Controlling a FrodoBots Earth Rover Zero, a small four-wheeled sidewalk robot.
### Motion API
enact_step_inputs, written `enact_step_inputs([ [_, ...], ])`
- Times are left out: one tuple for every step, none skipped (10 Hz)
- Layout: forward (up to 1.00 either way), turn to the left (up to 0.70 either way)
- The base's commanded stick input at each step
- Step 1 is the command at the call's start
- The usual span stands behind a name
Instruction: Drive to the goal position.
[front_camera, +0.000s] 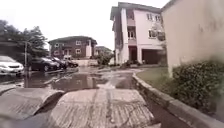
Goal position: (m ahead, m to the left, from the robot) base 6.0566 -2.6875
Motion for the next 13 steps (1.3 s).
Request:
enact_step_inputs([
  [0.5,0.0],
  [0.5,0.0],
  [0.5,0.0],
  [0.5,0.0],
  [0.5,0.0],
  [0.5,0.0],
  [0.5,0.0],
  [0.5,0.0],
  [0.5,0.0],
  [0.5,0.0],
  [0.5,0.0],
  [0.5,0.0],
  [0.5,0.0],
])
